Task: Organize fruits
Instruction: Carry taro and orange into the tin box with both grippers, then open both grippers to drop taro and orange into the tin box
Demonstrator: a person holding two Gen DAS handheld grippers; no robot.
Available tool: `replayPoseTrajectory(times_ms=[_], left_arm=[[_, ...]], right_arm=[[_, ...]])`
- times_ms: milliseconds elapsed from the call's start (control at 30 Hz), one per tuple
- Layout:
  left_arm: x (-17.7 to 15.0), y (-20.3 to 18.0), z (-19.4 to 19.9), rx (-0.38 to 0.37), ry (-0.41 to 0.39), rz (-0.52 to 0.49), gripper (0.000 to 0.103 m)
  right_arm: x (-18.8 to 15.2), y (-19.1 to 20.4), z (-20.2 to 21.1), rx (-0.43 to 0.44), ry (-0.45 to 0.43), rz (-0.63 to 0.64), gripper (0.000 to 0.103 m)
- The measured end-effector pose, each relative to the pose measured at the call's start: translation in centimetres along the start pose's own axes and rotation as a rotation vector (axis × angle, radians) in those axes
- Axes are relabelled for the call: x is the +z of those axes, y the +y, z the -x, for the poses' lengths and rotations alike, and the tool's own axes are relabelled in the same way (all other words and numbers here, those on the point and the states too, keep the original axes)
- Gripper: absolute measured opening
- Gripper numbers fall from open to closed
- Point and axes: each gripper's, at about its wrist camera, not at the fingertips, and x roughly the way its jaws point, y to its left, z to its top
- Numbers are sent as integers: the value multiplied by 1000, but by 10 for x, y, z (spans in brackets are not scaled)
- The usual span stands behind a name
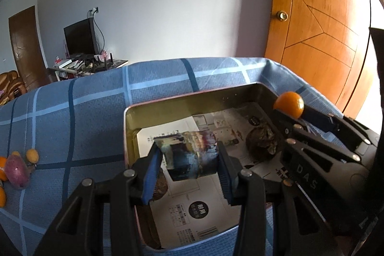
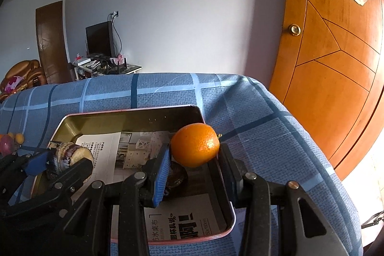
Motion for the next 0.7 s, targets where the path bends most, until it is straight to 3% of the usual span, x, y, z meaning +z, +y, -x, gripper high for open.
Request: replayPoseTrajectory(times_ms=[233,433,700], left_arm=[[0,6,-6,10,29,33,46],[0,5,-6,18,27,30,46],[0,4,0,49,-2,33,47]], right_arm=[[0,17,4,5,-24,88,43],[1,12,-7,74,28,67,44],[1,10,-6,120,25,49,44]])
